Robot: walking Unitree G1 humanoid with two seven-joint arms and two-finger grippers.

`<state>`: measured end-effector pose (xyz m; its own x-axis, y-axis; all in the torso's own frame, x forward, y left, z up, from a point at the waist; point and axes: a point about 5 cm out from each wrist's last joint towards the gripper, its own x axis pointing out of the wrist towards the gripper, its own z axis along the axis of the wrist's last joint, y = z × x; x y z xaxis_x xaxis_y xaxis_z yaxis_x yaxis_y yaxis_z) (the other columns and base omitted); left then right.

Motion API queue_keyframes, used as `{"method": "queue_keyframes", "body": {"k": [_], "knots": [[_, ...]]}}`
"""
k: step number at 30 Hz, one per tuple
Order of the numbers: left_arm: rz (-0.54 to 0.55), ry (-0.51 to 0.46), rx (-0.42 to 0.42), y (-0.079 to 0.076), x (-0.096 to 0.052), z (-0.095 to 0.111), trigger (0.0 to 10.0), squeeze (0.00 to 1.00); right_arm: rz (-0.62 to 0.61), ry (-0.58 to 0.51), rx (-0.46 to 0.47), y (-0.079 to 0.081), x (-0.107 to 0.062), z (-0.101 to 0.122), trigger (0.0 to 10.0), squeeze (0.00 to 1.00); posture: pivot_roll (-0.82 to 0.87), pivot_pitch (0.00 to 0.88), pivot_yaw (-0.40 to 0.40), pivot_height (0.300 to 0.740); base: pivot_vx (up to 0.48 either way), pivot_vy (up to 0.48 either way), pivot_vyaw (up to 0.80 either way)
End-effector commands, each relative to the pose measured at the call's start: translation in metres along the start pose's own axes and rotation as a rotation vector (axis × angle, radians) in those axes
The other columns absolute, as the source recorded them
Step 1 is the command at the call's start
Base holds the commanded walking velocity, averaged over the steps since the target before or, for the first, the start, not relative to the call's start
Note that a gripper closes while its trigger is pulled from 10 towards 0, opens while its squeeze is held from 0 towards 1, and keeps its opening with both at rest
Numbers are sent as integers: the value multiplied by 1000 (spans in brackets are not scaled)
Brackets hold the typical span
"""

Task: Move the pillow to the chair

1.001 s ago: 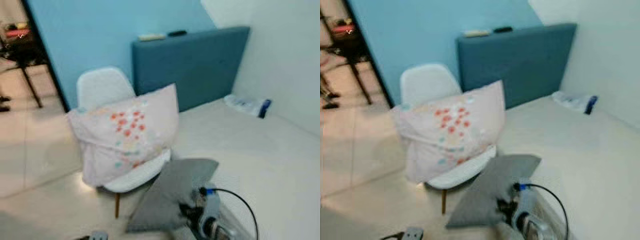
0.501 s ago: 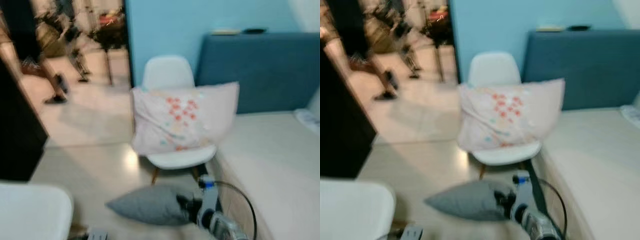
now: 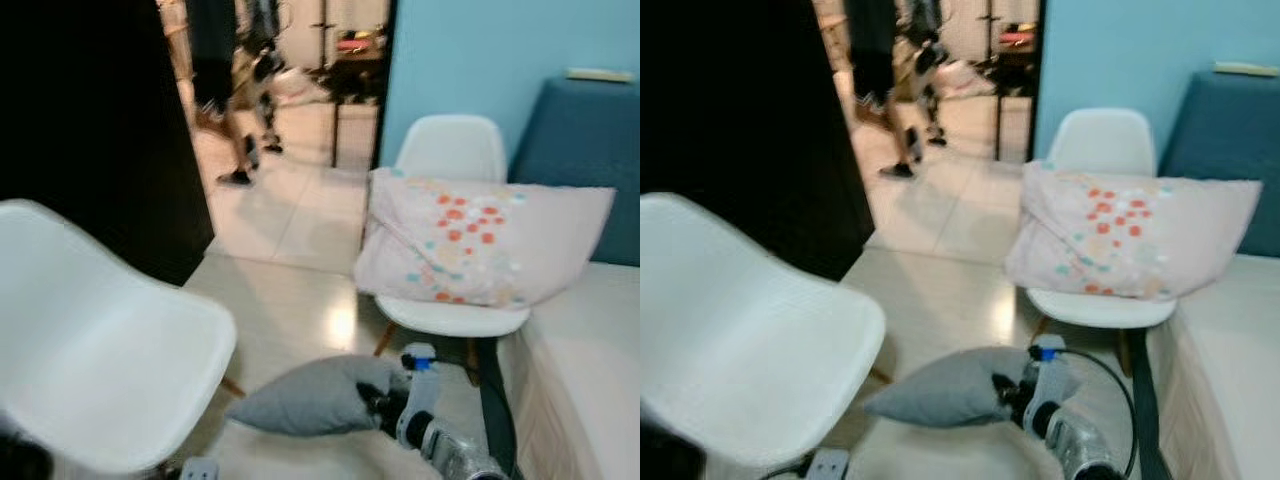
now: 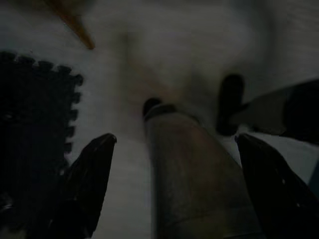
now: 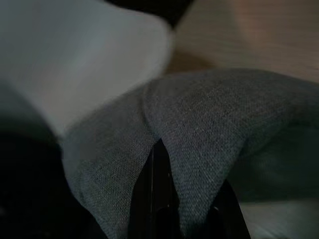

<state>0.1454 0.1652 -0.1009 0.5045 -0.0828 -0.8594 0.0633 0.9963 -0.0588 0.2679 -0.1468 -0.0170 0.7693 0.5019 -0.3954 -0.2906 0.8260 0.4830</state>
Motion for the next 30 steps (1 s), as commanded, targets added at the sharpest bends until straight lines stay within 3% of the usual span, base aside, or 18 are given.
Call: {"method": "queue_keyframes", "body": {"k": [1, 15, 23, 30], "knots": [[13, 31, -4, 3, -1, -7, 10000, 0, 35, -103, -77, 8, 9, 27, 10000, 0, 19, 0, -29, 740, 0, 0, 800], [27, -21, 0, 2, 2, 9, 10000, 0, 67, -136, -109, 16, 15, 38, 10000, 0, 23, 0, -31, 740, 0, 0, 800], [37, -24, 47, 1, 2, 10, 10000, 0, 19, -82, -106, 9, 10, 23, 10000, 0, 21, 0, -26, 740, 0, 0, 798], [26, -54, 27, -1, 2, 15, 10000, 0, 14, -102, -94, 7, 8, 23, 10000, 0, 20, 0, -25, 740, 0, 0, 793]]}}
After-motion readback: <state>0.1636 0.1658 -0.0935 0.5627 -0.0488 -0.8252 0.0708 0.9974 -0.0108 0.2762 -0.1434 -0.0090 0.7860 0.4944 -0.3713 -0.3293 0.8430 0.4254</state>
